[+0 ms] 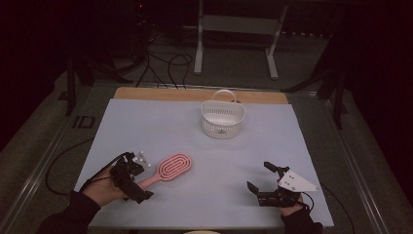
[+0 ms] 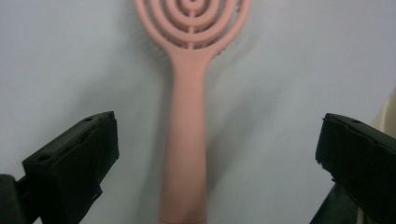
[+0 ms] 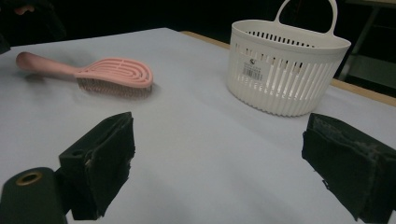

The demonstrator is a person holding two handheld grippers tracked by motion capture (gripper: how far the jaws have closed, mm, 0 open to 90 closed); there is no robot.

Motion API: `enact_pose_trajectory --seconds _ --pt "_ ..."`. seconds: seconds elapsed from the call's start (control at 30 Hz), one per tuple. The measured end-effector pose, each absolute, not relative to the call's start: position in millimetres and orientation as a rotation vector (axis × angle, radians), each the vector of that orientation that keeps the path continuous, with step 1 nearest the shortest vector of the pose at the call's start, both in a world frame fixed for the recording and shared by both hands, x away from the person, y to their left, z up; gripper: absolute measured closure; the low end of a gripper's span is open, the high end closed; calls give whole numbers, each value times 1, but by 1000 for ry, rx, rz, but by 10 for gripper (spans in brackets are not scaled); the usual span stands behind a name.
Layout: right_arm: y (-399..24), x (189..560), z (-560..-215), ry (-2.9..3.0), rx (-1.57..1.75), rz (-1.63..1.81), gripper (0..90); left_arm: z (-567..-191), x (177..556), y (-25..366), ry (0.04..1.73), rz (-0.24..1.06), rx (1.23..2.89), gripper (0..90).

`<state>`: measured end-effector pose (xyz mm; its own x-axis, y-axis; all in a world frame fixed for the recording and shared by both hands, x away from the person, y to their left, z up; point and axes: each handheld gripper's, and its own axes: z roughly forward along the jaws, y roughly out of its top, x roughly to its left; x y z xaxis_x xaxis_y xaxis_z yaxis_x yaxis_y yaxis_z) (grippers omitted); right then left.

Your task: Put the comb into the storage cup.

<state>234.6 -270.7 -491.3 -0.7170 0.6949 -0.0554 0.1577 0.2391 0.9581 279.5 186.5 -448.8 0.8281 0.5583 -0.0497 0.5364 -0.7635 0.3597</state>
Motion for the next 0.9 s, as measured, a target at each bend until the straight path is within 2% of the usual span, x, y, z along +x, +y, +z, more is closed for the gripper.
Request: enact_pose_trajectory --seconds 0.67,0.9 --pt "-271 234 -491 2035 779 1498 92 -462 306 168 803 17 2774 3" --pt "-271 234 -491 2039 783 1498 92 -467 311 162 808 8 2800 41"
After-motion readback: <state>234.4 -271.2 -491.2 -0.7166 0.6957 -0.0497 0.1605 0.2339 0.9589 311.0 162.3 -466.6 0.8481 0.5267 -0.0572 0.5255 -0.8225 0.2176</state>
